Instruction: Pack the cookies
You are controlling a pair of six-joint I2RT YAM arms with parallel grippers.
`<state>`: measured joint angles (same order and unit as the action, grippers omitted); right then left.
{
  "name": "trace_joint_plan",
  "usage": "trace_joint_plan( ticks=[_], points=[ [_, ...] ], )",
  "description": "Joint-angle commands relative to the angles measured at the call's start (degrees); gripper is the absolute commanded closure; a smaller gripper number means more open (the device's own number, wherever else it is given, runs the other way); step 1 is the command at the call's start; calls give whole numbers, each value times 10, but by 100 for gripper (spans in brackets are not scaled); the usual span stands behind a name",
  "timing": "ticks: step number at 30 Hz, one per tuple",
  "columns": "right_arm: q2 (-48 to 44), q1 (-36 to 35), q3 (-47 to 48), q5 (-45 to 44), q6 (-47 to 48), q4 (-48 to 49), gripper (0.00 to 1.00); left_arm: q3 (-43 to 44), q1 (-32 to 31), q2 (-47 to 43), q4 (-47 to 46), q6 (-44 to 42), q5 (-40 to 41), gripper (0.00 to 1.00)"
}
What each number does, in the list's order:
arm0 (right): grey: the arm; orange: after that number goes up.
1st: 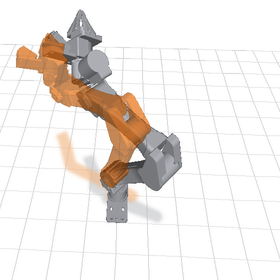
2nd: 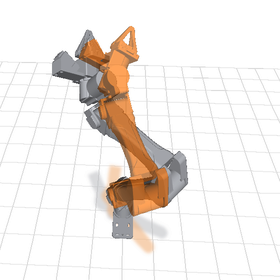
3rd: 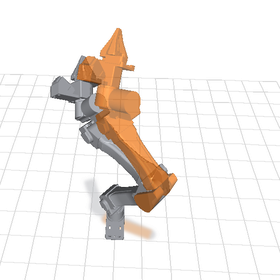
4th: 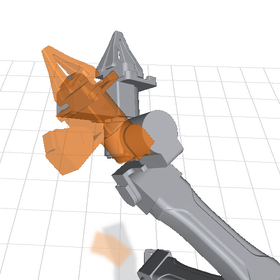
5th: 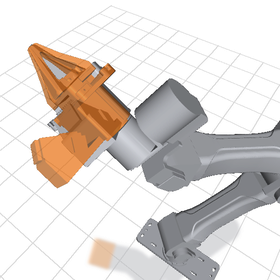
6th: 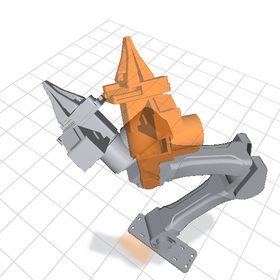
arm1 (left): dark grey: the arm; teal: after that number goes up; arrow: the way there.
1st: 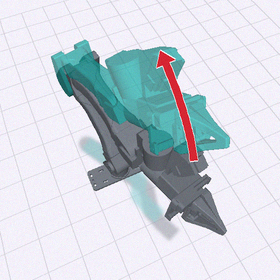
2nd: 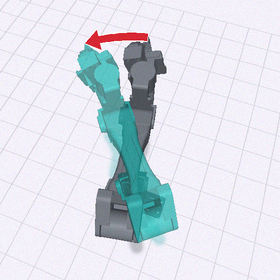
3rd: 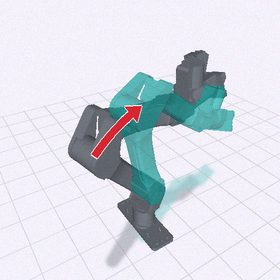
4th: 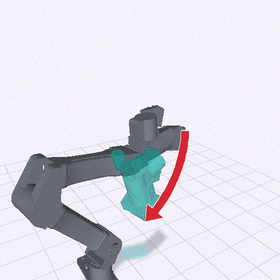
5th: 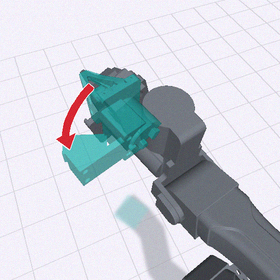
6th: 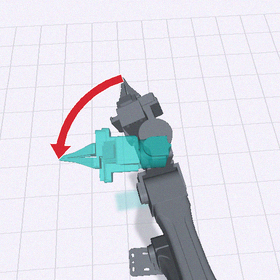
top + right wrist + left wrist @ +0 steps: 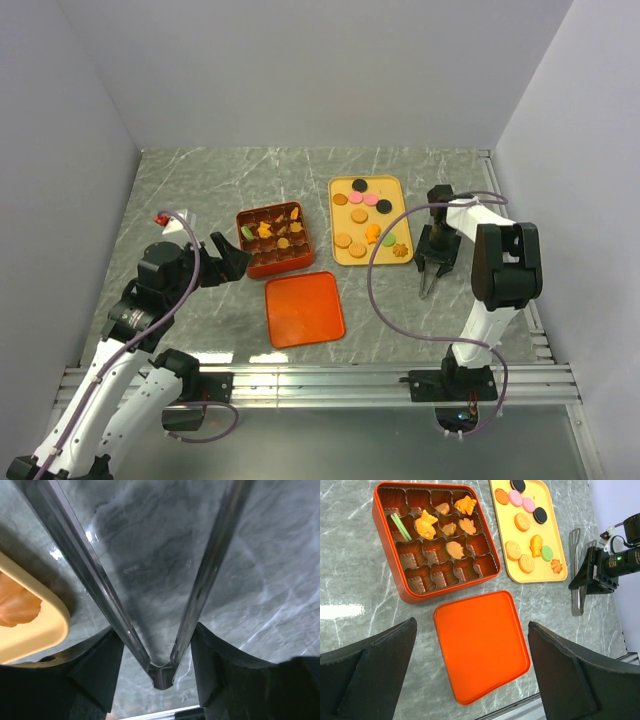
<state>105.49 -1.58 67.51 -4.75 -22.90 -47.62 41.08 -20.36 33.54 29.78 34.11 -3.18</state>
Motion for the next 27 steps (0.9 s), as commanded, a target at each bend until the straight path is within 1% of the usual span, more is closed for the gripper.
trace_joint_plan(
  ticks=[1, 2, 5, 6, 7, 8, 10, 12, 13, 14, 15, 16, 19, 20, 21, 22, 23, 24, 26, 27],
  points=[
    [12, 3, -6, 2, 9, 17, 37, 15, -2, 6, -18, -5, -10, 1],
    [13, 4, -3, 4, 8, 17, 33, 15, -2, 11, -18, -7, -12, 0],
    [20, 4, 16, -1, 10, 6, 26, 15, -2, 35, -18, -6, -17, 1],
    [16, 4, 19, -2, 9, -1, 20, 16, -3, 52, -16, -5, -15, 1],
    [10, 4, 29, -1, 7, -6, 11, 22, -2, 60, -8, -3, -10, 1],
    [-4, 4, 34, 5, 1, -13, 4, 26, -4, 70, -1, 6, -1, 1],
    [-31, 4, 43, 19, -12, -29, 4, 50, -6, 106, 35, 23, 8, 1],
    [-72, 4, 51, 39, -17, -46, 3, 75, -14, 138, 63, 51, 0, 1],
    [-86, 3, 61, 42, -22, -51, 2, 113, -23, 172, 86, 60, 5, 1],
    [-114, 2, 67, 46, -26, -57, 2, 132, -35, 187, 117, 76, 17, 0],
    [-129, 1, 70, 46, -29, -63, 2, 151, -68, 209, 129, 82, 48, 0],
    [-142, -4, 80, 66, -31, -65, 2, 177, -82, 220, 136, 86, 66, 1],
    [-187, -27, 100, 80, -33, -85, 1, 195, -130, 267, 149, 105, 93, 1],
    [-211, -34, 102, 85, -35, -93, 1, 197, -168, 283, 148, 119, 98, 1],
    [-225, -42, 104, 87, -37, -97, 1, 202, -192, 312, 144, 125, 113, 1],
    [-241, -54, 99, 80, -49, -99, 1, 203, -217, 327, 138, 129, 124, 1],
    [-276, -60, 93, 75, -57, -100, 1, 205, -241, 342, 133, 133, 134, 1],
    [-295, -62, 84, 75, -69, -102, 0, 212, -279, 376, 135, 140, 140, 1],
    [-350, -73, 53, 99, -102, -105, 0, 219, -301, 409, 135, 157, 133, 1],
    [-367, -80, 43, 105, -113, -107, 0, 225, -325, 437, 128, 162, 132, 1]
  ],
)
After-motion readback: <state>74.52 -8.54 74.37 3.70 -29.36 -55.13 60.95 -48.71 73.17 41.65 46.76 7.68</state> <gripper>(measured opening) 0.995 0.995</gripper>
